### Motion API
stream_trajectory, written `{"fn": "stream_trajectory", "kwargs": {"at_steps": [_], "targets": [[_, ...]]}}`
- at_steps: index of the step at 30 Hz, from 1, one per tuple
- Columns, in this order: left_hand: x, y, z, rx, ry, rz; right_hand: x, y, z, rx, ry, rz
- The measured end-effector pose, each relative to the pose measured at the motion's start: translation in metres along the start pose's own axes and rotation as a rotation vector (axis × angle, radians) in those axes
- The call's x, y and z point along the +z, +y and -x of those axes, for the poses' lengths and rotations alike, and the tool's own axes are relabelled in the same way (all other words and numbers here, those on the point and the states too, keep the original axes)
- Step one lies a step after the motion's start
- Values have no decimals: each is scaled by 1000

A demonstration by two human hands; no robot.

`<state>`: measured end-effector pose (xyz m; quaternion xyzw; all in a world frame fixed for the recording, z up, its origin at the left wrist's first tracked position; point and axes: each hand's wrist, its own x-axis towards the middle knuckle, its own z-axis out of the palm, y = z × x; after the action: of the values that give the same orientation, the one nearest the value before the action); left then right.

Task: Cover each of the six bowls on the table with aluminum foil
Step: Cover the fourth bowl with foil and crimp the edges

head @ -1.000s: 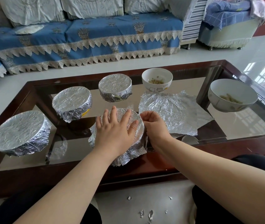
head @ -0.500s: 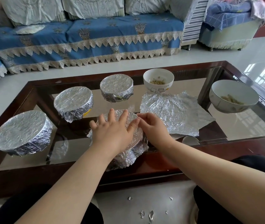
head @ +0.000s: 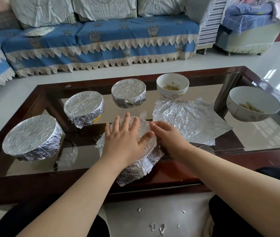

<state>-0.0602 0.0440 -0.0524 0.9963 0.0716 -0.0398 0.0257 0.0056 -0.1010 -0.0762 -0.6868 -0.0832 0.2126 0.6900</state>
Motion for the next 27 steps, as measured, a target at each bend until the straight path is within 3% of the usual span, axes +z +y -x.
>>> {"fn": "stream_trajectory", "kwargs": {"at_steps": [15, 23, 27], "targets": [[1, -1, 0, -1, 30, 21, -7, 3, -1, 109, -94, -201], [0, 1, 0, -7, 30, 17, -8, 10, 0, 69, -154, -339], [0, 1, 1, -11, 32, 18, -5, 15, -3, 39, -126, -286]]}}
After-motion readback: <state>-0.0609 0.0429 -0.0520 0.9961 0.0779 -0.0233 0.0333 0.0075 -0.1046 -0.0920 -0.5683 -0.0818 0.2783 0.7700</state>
